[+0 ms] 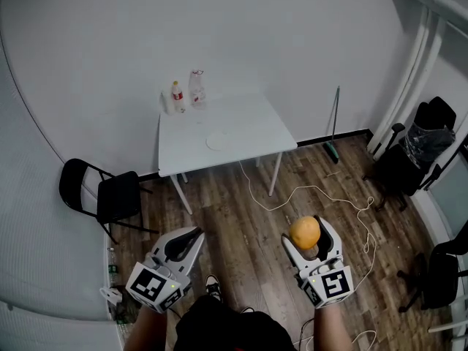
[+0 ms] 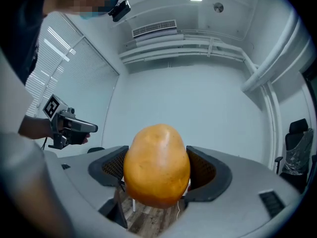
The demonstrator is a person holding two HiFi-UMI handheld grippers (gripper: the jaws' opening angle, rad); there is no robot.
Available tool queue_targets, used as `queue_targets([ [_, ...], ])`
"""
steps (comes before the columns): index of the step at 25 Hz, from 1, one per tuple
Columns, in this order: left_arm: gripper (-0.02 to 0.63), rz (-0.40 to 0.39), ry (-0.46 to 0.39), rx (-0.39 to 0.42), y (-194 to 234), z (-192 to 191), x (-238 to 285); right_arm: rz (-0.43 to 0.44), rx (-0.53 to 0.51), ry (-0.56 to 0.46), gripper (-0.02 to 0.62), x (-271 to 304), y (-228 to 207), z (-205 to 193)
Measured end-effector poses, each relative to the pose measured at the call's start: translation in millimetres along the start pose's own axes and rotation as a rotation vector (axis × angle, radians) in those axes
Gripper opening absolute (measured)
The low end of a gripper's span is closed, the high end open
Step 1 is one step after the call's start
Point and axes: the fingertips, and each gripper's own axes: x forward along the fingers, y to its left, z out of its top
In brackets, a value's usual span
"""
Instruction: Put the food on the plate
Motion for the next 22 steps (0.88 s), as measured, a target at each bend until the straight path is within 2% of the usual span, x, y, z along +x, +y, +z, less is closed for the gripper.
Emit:
queue_targets([
  [7,0.043,0.019,-0.034,0.018,14.3,3.7,19.5,-0.023,-0.021,-0.008,0.379,-2.6,-23.6,-5.7],
  [14,0.043,0.006,-0.037,0.021,30.3,1.4,46.6,-0.021,-0.017,-0.011,0.379,25.2,-36.0,-8.8],
  [22,0.043,0.029,-0.008,0.001,108.8,-14.8,76.3,0.006,-0.012,0.009,0.379,112.8,-41.3,-24.0],
])
